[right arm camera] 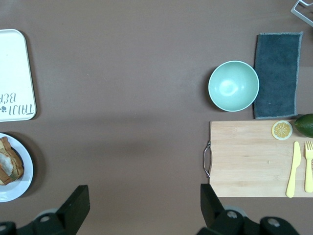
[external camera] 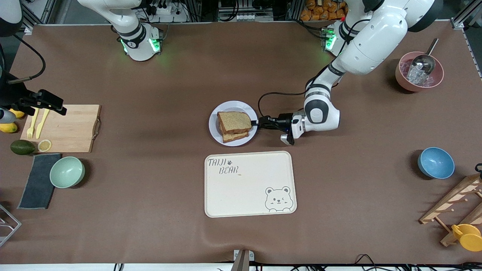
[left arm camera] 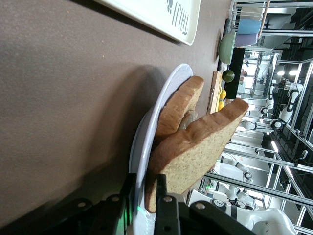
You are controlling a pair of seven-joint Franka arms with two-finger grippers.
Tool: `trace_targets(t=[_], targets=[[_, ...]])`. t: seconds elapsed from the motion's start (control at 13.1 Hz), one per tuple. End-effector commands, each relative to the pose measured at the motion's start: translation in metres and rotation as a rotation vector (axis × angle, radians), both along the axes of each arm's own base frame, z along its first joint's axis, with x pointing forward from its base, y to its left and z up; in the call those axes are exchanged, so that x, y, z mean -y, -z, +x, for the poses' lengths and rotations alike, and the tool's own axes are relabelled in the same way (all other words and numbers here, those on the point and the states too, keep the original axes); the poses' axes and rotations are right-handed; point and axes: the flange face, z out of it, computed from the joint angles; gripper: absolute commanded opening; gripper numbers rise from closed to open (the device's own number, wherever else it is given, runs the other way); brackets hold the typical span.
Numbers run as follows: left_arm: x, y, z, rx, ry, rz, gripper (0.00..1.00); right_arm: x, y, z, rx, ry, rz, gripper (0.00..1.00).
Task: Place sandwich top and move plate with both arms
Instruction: 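Reach the left gripper to the plate rim and grasp it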
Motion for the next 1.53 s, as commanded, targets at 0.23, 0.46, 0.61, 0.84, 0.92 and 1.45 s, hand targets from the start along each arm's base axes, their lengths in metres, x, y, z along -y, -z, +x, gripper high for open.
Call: trace_targets(t=[0.23, 0.46, 0.61, 0.84, 0.92, 1.45], targets=[[0.008, -0.003, 0.009, 0.052, -0.003, -0.008, 0.00, 0.003, -0.004, -0.004, -0.003, 0.019, -0.012, 1.00], [-0.001, -0.005, 0.016, 0.147, 0.010, -0.028, 0.00, 0.004, -0.003, -0.005, -0.009, 0.022, -0.012, 1.00], [0.000, -0.012, 0.022, 0.163, 0.005, -0.043, 0.00, 0.005, -0.002, -0.005, -0.010, 0.022, -0.011, 1.00], [-0.001, -0.018, 0.026, 0.161, 0.001, -0.083, 0.00, 0.005, -0.001, -0.005, -0.016, 0.022, -0.011, 1.00], [-0.002, -0.020, 0.027, 0.157, -0.006, -0.101, 0.00, 0.006, -0.002, -0.005, -0.016, 0.023, -0.011, 1.00], [0.004, -0.055, 0.041, 0.151, -0.078, -0.195, 0.00, 0.008, 0.000, -0.005, -0.018, 0.028, -0.011, 1.00]])
